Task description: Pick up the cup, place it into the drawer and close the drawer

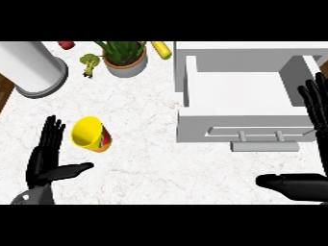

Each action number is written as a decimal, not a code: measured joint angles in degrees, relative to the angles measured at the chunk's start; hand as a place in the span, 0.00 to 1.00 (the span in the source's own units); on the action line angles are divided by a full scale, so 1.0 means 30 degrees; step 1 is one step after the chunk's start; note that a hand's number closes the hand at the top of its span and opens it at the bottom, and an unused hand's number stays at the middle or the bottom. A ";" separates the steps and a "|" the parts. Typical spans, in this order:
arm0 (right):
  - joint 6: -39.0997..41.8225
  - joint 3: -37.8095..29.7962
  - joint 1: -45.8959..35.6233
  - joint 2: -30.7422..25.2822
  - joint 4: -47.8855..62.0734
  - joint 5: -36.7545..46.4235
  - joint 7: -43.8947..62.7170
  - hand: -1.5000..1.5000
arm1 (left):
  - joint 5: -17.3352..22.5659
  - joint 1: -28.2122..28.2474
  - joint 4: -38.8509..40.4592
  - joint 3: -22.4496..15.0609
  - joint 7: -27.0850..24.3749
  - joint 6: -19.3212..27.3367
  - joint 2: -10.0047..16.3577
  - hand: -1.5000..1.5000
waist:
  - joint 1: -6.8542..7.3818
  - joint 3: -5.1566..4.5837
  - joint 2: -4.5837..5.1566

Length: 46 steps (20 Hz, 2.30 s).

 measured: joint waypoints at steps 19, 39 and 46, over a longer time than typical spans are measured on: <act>0.0257 -0.0060 -0.0748 0.0114 0.0555 0.0070 -0.0031 0.00 | -0.0974 -0.5121 1.2147 0.1052 -0.7023 -0.0479 0.1573 0.00 | -0.0254 -0.0035 0.0109; 0.0434 0.0194 -0.1002 0.0303 0.0902 0.0026 0.0162 0.00 | -0.0687 -0.6633 1.2479 0.1111 -0.6761 -0.2532 0.0928 1.00 | -0.0379 -0.0061 0.0176; 0.0810 -0.0198 -0.0931 0.0049 0.1378 -0.0342 -0.0289 0.00 | -0.0335 -0.6934 1.2083 0.1065 -0.6153 -0.4137 0.0453 1.00 | -0.0400 -0.0056 0.0178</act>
